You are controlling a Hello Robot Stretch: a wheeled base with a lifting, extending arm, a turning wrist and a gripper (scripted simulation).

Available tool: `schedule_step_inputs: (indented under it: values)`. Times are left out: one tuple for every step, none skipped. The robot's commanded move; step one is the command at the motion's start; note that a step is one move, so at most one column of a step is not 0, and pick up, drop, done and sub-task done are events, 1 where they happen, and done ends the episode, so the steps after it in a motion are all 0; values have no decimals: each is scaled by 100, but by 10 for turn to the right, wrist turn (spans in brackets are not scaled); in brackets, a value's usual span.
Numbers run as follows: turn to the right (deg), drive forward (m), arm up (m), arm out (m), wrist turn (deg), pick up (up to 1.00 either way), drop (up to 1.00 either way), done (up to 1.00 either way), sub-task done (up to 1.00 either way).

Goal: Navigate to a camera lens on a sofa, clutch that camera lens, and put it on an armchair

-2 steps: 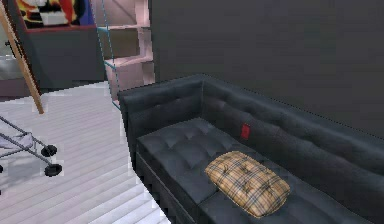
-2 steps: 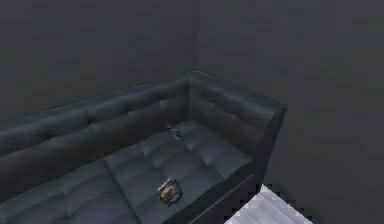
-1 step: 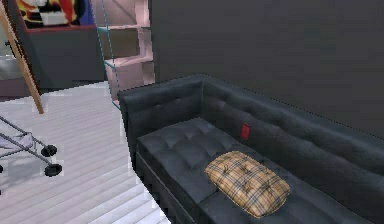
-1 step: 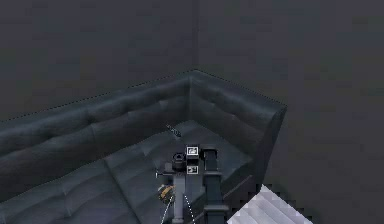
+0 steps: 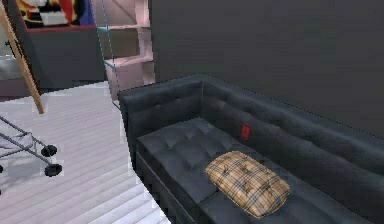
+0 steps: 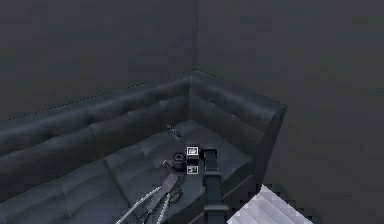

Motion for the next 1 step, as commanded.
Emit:
schedule_step_inputs:
  values:
    - [0, 0, 0, 0, 450, 0, 0, 0, 0]
